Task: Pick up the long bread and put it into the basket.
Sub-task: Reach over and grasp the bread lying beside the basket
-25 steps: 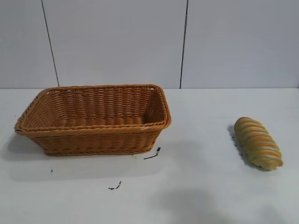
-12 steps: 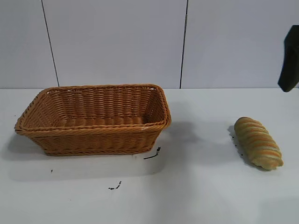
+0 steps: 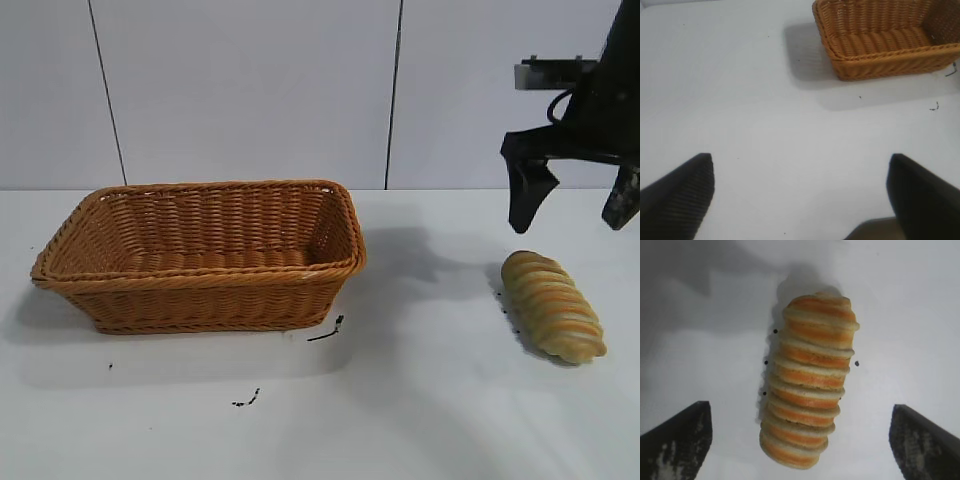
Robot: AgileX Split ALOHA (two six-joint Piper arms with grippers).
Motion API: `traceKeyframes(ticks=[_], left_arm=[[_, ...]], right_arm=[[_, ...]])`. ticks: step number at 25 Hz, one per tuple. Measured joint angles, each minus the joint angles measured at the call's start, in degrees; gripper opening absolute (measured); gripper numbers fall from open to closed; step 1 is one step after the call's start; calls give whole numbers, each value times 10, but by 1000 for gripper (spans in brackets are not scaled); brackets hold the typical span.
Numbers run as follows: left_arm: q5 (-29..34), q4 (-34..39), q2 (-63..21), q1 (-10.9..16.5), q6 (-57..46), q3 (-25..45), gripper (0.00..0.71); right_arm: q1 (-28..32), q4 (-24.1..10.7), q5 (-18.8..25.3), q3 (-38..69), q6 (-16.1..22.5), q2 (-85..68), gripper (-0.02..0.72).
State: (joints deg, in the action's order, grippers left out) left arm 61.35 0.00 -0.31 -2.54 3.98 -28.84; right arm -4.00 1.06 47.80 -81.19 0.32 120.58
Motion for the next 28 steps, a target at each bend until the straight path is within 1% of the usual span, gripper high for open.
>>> traceKeyframes(ticks=[7,11,13,14,16,19,20,21,24,28], left_arm=[[0,0,0,0,0,0,696],[0,0,0,0,0,0,696],[0,0,0,0,0,0,696],[0,0,0,0,0,0,696],[0,0,0,0,0,0,696],[0,0,0,0,0,0,696],[0,0,0,0,0,0,696],[0,0,0,0,0,0,696],[0,0,0,0,0,0,696],[0,0,0,0,0,0,696]], right_arm=[[0,-1,-45,0,1,33,659],[0,-1,-46,0,1,38,659],[0,-1,-46,0,1,40,644],[0,-1,-45,0,1,41,617],[0,-1,-42,0,1,41,522],[0,-1,-30,0,1,41,274],[0,-1,-28,-1,1,41,209],[0,-1,-25,-1,1,41,166],[0,-6,8,-22,-3,41,165],[0,-11,82,-90,-3,27,165]])
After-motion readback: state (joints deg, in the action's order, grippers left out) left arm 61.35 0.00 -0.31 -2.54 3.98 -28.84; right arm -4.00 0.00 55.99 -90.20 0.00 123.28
